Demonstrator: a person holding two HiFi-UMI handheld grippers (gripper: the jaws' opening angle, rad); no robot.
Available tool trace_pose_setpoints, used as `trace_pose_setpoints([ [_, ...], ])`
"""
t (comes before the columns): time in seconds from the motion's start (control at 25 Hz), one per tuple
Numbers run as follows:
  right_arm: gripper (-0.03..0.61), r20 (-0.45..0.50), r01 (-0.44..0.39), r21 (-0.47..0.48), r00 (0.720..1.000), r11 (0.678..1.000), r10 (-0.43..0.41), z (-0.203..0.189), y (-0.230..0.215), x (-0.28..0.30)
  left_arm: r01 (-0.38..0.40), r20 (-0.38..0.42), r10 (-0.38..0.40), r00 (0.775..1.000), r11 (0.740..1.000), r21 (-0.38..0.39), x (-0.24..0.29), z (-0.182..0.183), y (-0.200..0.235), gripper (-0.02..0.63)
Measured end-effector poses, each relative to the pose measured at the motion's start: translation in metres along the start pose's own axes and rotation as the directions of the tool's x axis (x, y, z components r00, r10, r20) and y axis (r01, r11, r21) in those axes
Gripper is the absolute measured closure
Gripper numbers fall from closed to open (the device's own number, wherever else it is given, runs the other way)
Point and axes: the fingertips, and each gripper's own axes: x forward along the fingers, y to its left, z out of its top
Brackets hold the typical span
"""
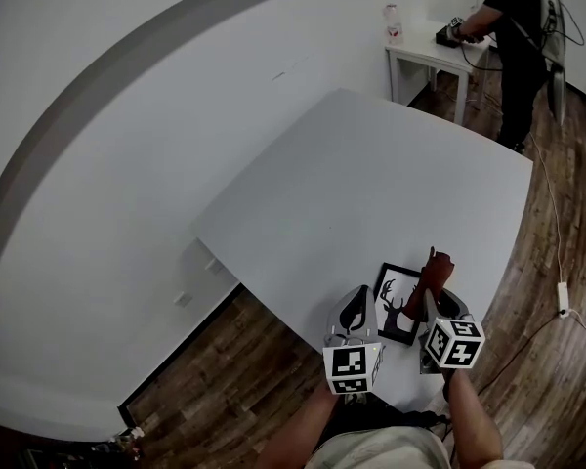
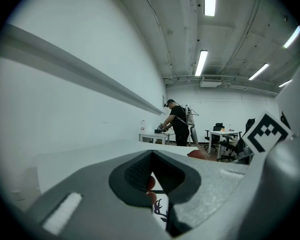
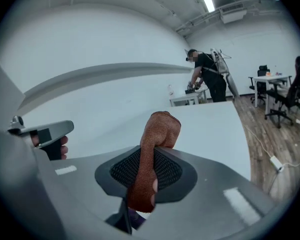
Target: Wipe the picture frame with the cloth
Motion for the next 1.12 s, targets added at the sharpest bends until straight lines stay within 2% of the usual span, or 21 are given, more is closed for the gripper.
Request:
trace_pose_setpoints([
  [0.16, 0.480, -0.140, -0.037, 0.076, 0.989, 0.996, 0.047, -0.026, 0.024, 0.043, -0.019, -0.003, 0.019, 1.000, 1.000, -0.005, -0.004, -0.002, 0.015, 0.614],
  [0.32, 0.480, -0.271, -0.088, 0.088, 0.957, 0.992, 0.109, -0.047, 0.053, 0.085, -0.026, 0.004, 0.026, 1.000, 1.000, 0.006, -0.007, -0.003, 0.024, 0.614],
  [0.56, 0.480, -0.408, -0.054, 0.047, 0.910, 0.997, 0.069, -0.077, 0.056, 0.125, -0.038, 0.004, 0.038, 0.999, 0.999, 0.004, -0.010, -0.005, 0.033, 0.614],
  [0.68, 0.480, -0.438, -0.027, 0.031, 0.898, 0.999, 0.038, -0.084, 0.049, 0.131, -0.038, -0.004, 0.038, 0.999, 0.999, -0.002, -0.008, -0.007, 0.039, 0.614],
  [0.92, 0.480, -0.443, 0.030, 0.024, 0.896, 0.999, -0.016, -0.082, 0.015, 0.124, -0.032, -0.020, 0.032, 0.999, 0.999, -0.013, 0.000, -0.011, 0.040, 0.614],
  [1.12, 0.479, -0.426, 0.141, 0.048, 0.898, 0.989, -0.108, -0.079, -0.035, 0.096, -0.012, -0.023, 0.012, 1.000, 1.000, -0.021, 0.006, -0.014, 0.033, 0.614],
])
